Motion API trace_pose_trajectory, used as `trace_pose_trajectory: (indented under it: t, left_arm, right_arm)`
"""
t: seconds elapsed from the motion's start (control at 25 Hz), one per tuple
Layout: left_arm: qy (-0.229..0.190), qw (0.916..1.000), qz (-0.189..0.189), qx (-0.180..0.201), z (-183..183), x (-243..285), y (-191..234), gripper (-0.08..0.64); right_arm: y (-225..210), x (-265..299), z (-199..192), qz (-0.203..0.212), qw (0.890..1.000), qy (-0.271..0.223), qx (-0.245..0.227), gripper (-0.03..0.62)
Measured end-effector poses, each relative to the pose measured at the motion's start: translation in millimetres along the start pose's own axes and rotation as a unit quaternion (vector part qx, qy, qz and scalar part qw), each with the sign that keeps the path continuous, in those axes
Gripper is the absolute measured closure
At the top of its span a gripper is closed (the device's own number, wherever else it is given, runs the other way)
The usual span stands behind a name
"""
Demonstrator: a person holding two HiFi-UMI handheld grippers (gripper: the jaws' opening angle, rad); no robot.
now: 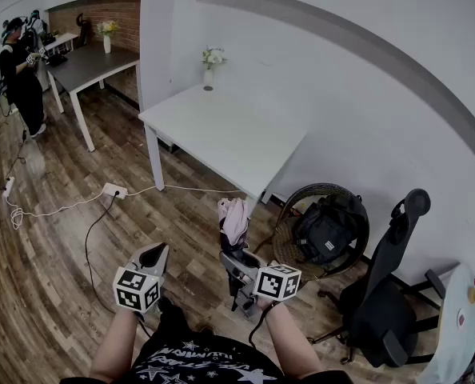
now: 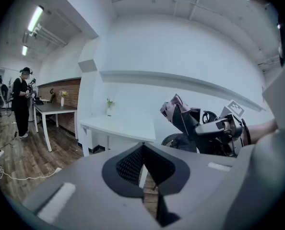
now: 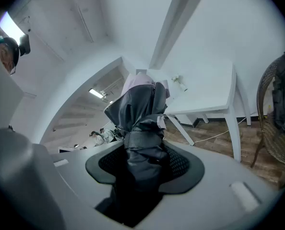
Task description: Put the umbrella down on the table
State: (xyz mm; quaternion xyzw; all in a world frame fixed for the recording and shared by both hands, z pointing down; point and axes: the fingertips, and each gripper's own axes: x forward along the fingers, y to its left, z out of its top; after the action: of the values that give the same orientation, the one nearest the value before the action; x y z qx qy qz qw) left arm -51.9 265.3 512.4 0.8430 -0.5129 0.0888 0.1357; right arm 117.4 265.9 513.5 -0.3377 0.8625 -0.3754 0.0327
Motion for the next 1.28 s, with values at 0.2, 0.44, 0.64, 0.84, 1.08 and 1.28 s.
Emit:
trace_pose_trajectory:
  t: [0.2, 0.44, 0.64, 0.84, 1.08, 1.28]
  left_arm:
    - [0.001, 0.9999, -0.003, 0.011, 0, 1, -7, 0.557]
    - [0.003, 0.9999, -0.009, 0.009, -3, 1, -14, 0.557]
    - [0.010, 0.9999, -0.009, 0.010, -4, -2, -15, 0.557]
    - [0.004, 1.0000, 0.005, 0.005, -1, -10, -7, 0.557]
    - [0.024, 0.9997, -0.002, -0.007, -19, 3, 12, 0.557]
    - [0.021, 0.9994, -0.028, -0.001, -5, 46, 31, 0.557]
  right_arm:
    - [-1, -4, -2, -0.005, 1.000, -0.002, 0.001, 0.360]
    - [-4, -10, -6, -0.007, 1.000, -0.008, 0.011, 0.360]
    - [-7, -13, -12, -0.009, 1.000, -0.001, 0.010, 0.360]
    - [-13, -8, -21, -0.006, 1.000, 0.022, 0.014, 0.359]
    - [-26, 10, -29, -0.019, 0.999, 0.023, 0.029, 0.357]
    - [-51, 31, -8, -0.044, 0.998, 0.011, 0.034, 0.356]
